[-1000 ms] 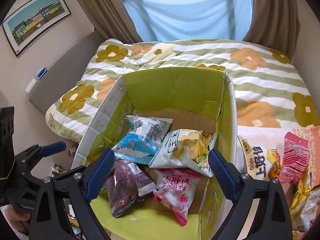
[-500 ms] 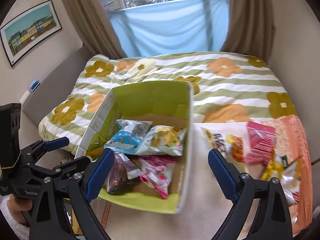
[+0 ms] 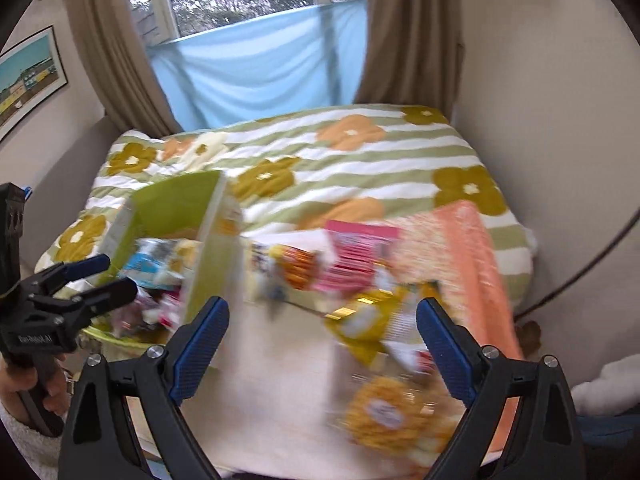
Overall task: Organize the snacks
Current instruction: 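Move both grippers back toward the remaining snacks on the table, then grasp the yellow snack bag with the left gripper while the right gripper grasps the chip bag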
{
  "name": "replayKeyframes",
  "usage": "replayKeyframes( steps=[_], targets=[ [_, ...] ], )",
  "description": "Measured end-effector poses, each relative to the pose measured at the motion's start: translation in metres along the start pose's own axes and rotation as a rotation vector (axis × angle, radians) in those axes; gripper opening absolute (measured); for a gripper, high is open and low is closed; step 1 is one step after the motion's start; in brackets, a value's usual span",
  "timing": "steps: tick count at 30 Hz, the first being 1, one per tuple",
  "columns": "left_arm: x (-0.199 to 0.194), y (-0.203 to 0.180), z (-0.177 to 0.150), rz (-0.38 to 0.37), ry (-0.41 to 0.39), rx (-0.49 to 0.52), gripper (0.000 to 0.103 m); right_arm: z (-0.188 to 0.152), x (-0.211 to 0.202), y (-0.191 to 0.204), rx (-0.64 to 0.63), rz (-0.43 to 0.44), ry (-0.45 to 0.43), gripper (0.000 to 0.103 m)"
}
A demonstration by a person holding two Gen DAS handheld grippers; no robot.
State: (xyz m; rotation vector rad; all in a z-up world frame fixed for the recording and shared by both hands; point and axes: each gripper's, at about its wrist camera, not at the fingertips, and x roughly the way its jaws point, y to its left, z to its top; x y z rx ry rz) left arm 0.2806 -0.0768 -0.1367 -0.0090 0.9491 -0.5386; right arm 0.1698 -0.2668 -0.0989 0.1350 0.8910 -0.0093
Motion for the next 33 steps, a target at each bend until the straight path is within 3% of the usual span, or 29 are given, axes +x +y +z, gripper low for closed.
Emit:
replayKeyframes(
  steps=[6,11,21,33],
  targets=[
    [0.047,-0.066,0.001,-0.029,0.057,0.021,0.102,-0.014,0.008,-0.076,0.039,0.015,0.064,0.093],
    [0.086,-0.102,0.0,0.012,0.125,0.078,0.102,-0.029,0.031,-0.118,0.028,0.085,0.15,0.093],
    [0.153,-0.113,0.007,0.059,0.293,0.208,0.095,-0.052,0.082,-0.126,-0.04,0.209,0.254,0.093],
    [0.206,-0.114,0.018,-0.025,0.4,0.295,0.092,-0.052,0.116,-0.118,-0.053,0.175,0.301,0.093]
  ],
)
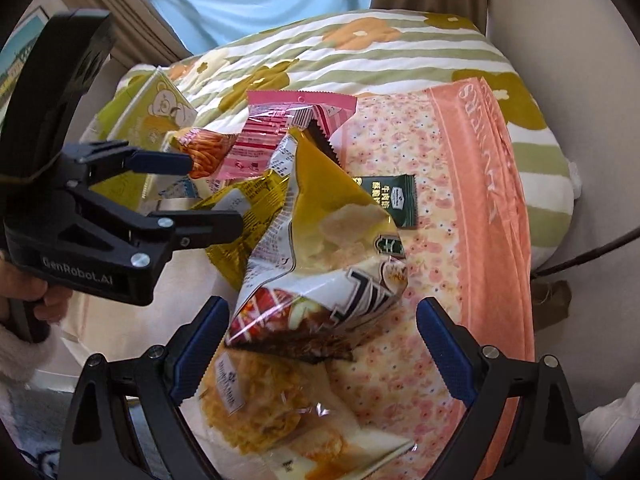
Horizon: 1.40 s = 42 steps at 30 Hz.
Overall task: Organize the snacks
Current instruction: 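Grasp the yellow snack bag with the left gripper while the right gripper grasps the chip bag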
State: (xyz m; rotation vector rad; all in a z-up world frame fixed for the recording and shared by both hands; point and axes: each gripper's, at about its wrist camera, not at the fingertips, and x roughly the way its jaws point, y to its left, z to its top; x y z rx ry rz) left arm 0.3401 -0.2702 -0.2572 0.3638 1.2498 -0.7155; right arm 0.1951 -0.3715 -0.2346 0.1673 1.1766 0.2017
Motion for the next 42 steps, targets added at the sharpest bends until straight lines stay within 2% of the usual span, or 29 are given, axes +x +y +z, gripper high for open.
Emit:
replayKeyframes(
  steps=[3,6,9,13,24,26,27,28,37,42],
  targets=[
    [0.01,0.002,0.005,-0.048,0.019,0.012,0.09,0.004,0.006,0.001,-0.023,-0.016,0.003,0.093],
    [0.019,0.003,0.007,-0.093,0.04,0.012,0.073,0.01,0.014,-0.001,-0.027,-0.018,0.009,0.093],
    [0.027,0.002,0.006,-0.129,0.054,0.013,0.068,0.014,0.02,-0.001,-0.028,-0.013,0.015,0.093],
    [0.032,0.001,0.005,-0.184,0.071,0.016,0.043,0.015,0.024,0.0,-0.035,-0.012,0.015,0.093],
    [0.017,-0.002,-0.002,-0.141,0.043,0.019,0.041,0.01,0.034,-0.006,0.011,0.043,0.032,0.092],
    [0.013,-0.001,-0.004,-0.116,0.038,0.014,0.041,0.009,0.033,-0.005,0.009,0.051,0.025,0.084],
    [0.012,-0.001,-0.006,-0.112,0.036,0.012,0.041,0.008,0.033,-0.005,0.007,0.045,0.023,0.069],
    [0.01,0.0,-0.007,-0.12,0.032,0.002,0.041,0.008,0.032,-0.006,0.006,0.042,0.025,0.065],
    [-0.011,-0.002,-0.018,-0.095,-0.022,-0.043,0.035,-0.001,0.019,-0.012,0.032,0.053,-0.018,0.042],
    [-0.022,-0.005,-0.026,-0.076,-0.056,-0.07,0.027,-0.001,0.002,-0.019,0.052,0.076,-0.07,0.04]
  ],
)
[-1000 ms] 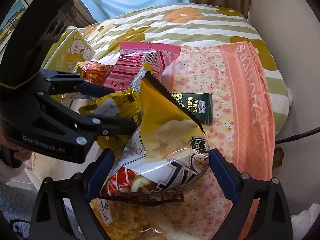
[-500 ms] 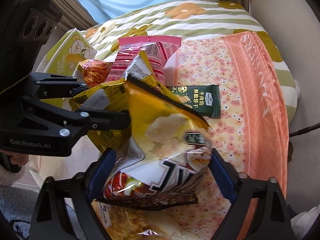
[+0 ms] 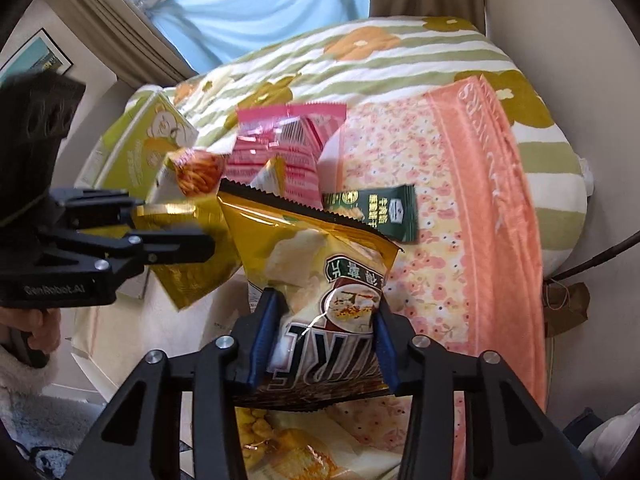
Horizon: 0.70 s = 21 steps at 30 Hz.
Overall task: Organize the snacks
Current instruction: 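Grasp the yellow snack bag with the left gripper while the right gripper grasps the chip bag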
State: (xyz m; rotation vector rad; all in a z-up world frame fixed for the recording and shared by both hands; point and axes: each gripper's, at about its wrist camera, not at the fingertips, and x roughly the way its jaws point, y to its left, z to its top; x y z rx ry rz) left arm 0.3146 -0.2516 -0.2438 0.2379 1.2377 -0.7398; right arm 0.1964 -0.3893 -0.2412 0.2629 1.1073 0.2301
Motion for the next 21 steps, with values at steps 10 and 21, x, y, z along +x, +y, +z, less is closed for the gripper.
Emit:
replayKeyframes(
  steps=[10,21],
  targets=[
    [-0.022,-0.008,-0.009,0.016,-0.083,-0.06,0.024,0.004,-0.039,-0.004,-0.011,-0.002,-0.089,0.04],
    [-0.117,0.002,-0.012,0.075,-0.313,-0.169,0.024,0.036,-0.085,0.009,-0.084,0.043,-0.183,0.04]
  ],
)
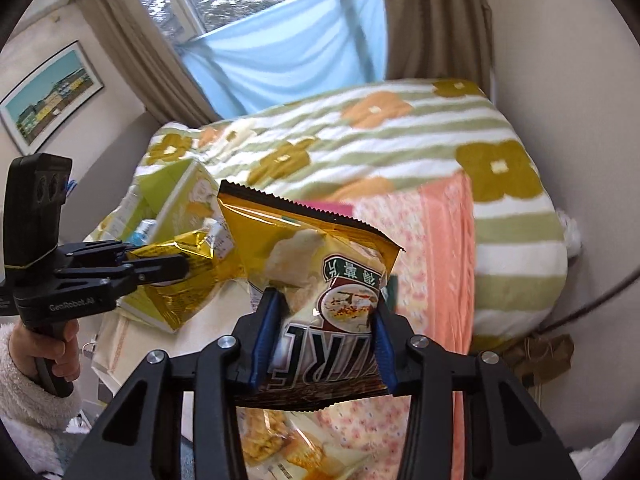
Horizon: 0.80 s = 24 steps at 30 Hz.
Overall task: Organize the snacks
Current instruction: 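Grasp the yellow snack bag with the left gripper while the right gripper grasps the chip bag, then carry the yellow bag and chip bag over the box and open both grippers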
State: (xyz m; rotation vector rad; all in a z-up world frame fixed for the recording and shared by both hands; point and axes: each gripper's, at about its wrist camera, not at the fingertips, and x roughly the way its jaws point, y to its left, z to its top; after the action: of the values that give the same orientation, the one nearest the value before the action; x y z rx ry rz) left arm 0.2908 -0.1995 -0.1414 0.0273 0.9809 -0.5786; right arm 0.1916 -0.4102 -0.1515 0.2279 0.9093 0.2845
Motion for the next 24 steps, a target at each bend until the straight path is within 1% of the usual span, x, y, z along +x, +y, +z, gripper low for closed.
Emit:
replayKeyframes(
  steps=[3,6,10,13,19,24],
  targets=[
    [-0.029,0.016,0.008,0.025,-0.068,-0.041,0.024,0.02,-0.002,0.015,-0.042,0.041,-0.016,0.04],
    [-0.054,0.043,0.014,0.058,-0.126,-0.087,0.024,0.041,0.001,0.037,-0.085,0.088,-0.032,0.04],
    [-0.081,0.091,0.022,0.092,-0.171,-0.152,0.024,0.068,0.014,0.073,-0.129,0.14,-0.044,0.04],
    [-0.095,0.133,0.024,0.121,-0.191,-0.189,0.024,0.089,0.031,0.112,-0.166,0.18,-0.046,0.04],
    [-0.106,0.219,0.025,0.141,-0.178,-0.248,0.024,0.117,0.073,0.181,-0.188,0.233,-0.031,0.04],
    [-0.098,0.29,0.026,0.135,-0.135,-0.279,0.024,0.131,0.118,0.239,-0.191,0.252,0.003,0.04]
  ],
)
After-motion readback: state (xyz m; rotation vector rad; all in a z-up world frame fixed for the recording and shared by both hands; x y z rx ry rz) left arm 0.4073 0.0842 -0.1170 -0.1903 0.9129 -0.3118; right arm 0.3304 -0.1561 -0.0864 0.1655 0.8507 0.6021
